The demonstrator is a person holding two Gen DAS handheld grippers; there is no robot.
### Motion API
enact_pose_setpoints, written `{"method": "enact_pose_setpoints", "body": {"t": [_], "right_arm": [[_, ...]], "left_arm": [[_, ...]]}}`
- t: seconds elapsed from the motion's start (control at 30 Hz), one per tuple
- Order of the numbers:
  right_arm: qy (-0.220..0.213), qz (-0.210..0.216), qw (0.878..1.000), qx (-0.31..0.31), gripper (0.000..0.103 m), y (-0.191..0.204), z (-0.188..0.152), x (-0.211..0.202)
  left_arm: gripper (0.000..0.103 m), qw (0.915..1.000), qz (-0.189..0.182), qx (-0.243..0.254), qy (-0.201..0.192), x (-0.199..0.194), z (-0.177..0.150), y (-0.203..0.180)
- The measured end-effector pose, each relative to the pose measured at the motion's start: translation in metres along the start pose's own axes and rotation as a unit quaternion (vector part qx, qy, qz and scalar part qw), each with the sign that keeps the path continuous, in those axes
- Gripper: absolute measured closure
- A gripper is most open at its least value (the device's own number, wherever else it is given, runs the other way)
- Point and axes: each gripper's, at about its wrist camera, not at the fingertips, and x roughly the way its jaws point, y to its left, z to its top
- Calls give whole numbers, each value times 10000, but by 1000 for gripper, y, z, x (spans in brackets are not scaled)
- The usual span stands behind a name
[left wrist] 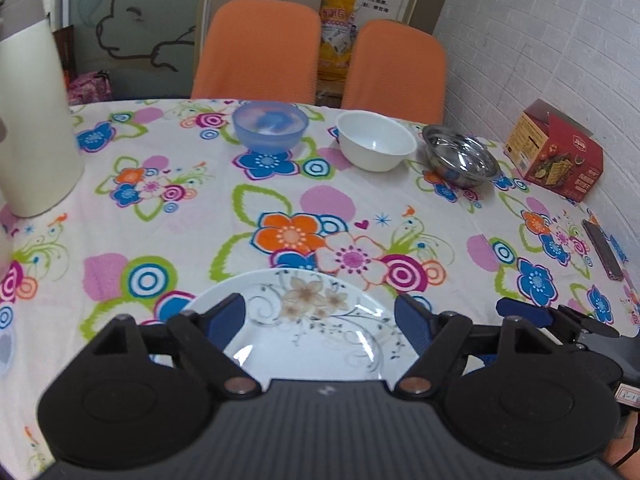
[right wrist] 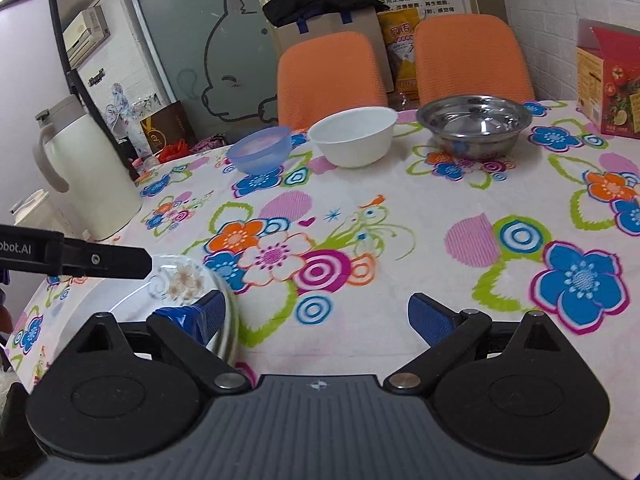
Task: Organize plates and bowls
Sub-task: 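Open the left gripper off the plate and move toward the steel bowl, then close the left gripper on the stainless steel bowl rim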
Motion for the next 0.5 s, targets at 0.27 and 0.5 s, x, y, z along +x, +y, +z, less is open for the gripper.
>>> {"method": "enact_pose_setpoints", "body": {"t": [0.27,0.5], "right_arm": [[-220,-830,9962,172,17,-89,53,8],[-39,-1177,9930,-66,17,-143,102,56]], "left_arm": [[24,9973,-662,-41,302,61,51,-59],[11,9929,-820,-713,480,143,106,-110]]}}
